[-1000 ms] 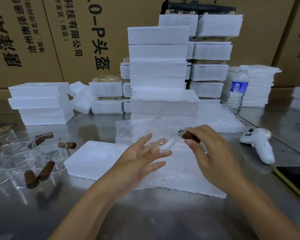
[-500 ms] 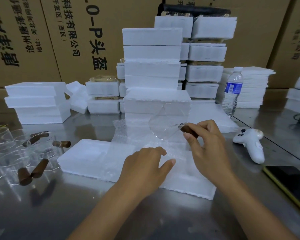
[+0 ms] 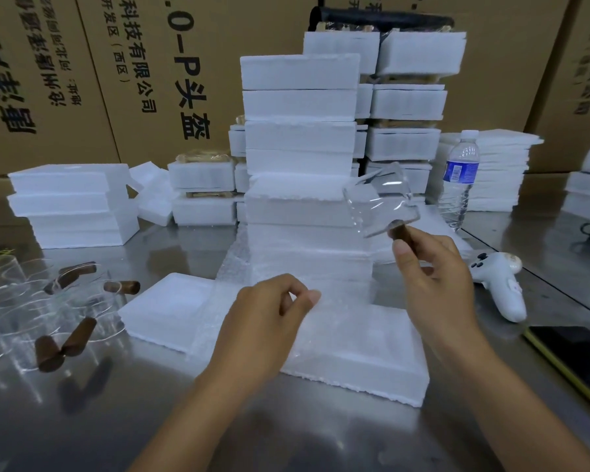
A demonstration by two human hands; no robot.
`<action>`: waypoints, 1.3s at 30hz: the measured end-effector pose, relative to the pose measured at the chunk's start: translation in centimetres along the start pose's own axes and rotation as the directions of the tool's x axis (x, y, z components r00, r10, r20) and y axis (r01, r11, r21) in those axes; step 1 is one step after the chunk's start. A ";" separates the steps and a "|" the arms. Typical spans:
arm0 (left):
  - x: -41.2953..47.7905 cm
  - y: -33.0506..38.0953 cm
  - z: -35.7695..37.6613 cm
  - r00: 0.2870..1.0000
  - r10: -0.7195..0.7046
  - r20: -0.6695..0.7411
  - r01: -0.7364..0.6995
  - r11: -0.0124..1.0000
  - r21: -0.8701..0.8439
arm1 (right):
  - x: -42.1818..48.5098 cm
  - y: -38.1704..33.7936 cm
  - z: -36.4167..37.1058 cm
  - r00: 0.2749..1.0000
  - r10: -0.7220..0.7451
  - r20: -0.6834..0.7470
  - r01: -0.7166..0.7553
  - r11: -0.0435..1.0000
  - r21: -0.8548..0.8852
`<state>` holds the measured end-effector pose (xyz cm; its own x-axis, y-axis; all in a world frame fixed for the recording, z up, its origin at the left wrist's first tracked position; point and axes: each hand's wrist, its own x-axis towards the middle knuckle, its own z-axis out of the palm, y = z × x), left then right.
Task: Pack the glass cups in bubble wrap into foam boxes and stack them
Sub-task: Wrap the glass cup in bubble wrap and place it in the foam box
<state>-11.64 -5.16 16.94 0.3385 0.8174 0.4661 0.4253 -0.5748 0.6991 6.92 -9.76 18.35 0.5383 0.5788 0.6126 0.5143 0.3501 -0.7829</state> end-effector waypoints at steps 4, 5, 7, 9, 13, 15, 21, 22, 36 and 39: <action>0.2 0.3 -1.0 0.997 -0.062 -0.043 0.050 0.971 -0.232 | 0.0 -0.4 -0.1 1.000 0.011 0.011 -0.012 0.997 0.070; 0.3 0.4 -1.2 0.996 -0.075 -0.047 0.058 0.955 -0.289 | 0.0 -0.4 -0.1 1.000 0.016 0.019 -0.017 0.997 0.082; 0.2 0.8 -1.6 0.993 -0.087 -0.077 0.050 0.918 -0.394 | 0.0 -0.5 -0.1 0.999 0.014 0.030 -0.017 0.996 0.090; 0.1 1.2 -2.0 0.987 -0.084 -0.139 0.009 0.883 -0.470 | 0.0 -0.6 -0.1 0.999 -0.002 0.037 -0.001 0.997 0.076; -0.2 1.9 -2.1 0.957 -0.100 -0.274 -0.078 0.817 -0.571 | -0.1 -0.8 -0.2 0.999 -0.030 0.028 0.029 0.998 0.057; -0.3 2.0 -2.0 0.941 -0.114 -0.318 -0.101 0.804 -0.587 | -0.1 -0.9 -0.3 0.999 -0.052 0.014 0.052 0.998 0.035; -0.2 1.8 -2.1 0.902 -0.161 -0.400 -0.130 0.783 -0.609 | 0.0 -1.1 -0.7 0.994 -0.111 -0.019 0.111 0.993 -0.037; -0.1 1.7 -2.1 0.896 -0.173 -0.409 -0.129 0.781 -0.611 | 0.1 -1.0 -0.8 0.992 -0.125 -0.018 0.124 0.990 -0.064; -0.7 1.1 -1.5 0.928 0.128 -0.351 -0.230 0.935 -0.268 | 0.3 0.3 -1.4 0.969 -0.203 0.139 0.243 0.875 -0.418; -0.8 1.0 -1.2 0.926 0.199 -0.321 -0.272 0.941 -0.202 | 0.1 0.3 -1.0 0.975 -0.167 0.150 0.210 0.913 -0.349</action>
<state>-12.48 -6.36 17.94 0.1281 0.6550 0.7447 0.1381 -0.7553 0.6406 7.78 -10.33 18.28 0.3386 0.6161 0.7111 0.8157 0.1845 -0.5483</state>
